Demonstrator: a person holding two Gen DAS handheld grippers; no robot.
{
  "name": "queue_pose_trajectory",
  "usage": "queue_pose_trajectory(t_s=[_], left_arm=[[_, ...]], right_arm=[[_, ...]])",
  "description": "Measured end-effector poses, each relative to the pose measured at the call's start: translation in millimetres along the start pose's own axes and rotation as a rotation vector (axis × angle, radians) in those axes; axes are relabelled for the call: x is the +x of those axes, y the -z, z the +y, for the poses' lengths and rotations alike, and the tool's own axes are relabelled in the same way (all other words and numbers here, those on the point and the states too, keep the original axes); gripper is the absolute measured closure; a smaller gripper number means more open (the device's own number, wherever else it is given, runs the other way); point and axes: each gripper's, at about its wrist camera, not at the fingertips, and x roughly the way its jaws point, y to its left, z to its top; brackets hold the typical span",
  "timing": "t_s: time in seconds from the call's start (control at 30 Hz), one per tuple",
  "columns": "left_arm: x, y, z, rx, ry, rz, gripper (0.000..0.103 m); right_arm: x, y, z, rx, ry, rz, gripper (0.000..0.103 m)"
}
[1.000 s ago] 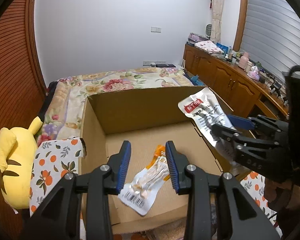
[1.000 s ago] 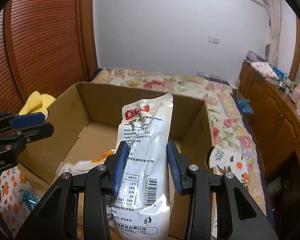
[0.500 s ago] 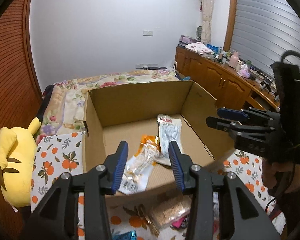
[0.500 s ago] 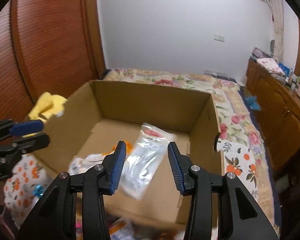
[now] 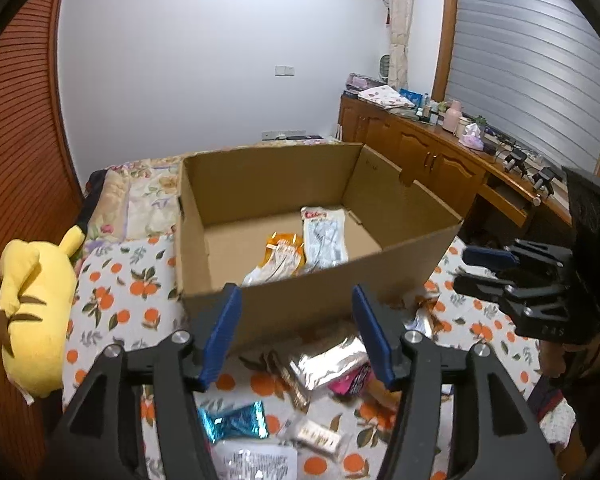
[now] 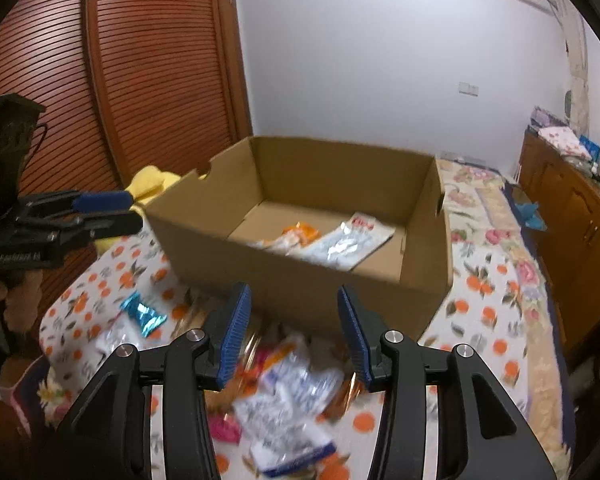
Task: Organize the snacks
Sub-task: 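Move both tools back to the pile above the silver vacuum packs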
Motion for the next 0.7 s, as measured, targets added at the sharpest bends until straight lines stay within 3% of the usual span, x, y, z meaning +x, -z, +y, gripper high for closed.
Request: queue_pose_trajectory(t_s=[0.07, 0.1, 0.13, 0.4, 0.7], left_arm=[[-0.8, 9.3, 2.6, -0.007, -0.009, 0.001, 0.041], [-0.7, 16.3, 4.9, -0.018, -0.011, 0.005, 0.031], [-0.3, 20.9, 7.3, -0.024, -0.01, 0.005, 0.029], [3.7, 63.7, 19.7, -0.053, -0.022, 0.062, 0.029], [10.6, 109.7, 31.9, -0.101, -0.044, 0.12, 0.029]], right_arm=[[1.4, 15.3, 1.7, 0.006, -0.008, 0.017, 0.054], [2.7, 23.2, 2.7, 0.008, -0.005, 0.026, 0.053], [4.8, 29.4, 2.8, 0.005, -0.003, 0.035, 0.053], [25.2, 71.7, 5.0, 0.0, -0.003, 0.118, 0.053], [39.5, 88.1, 8.6, -0.024, 0.002, 0.165, 0.051]])
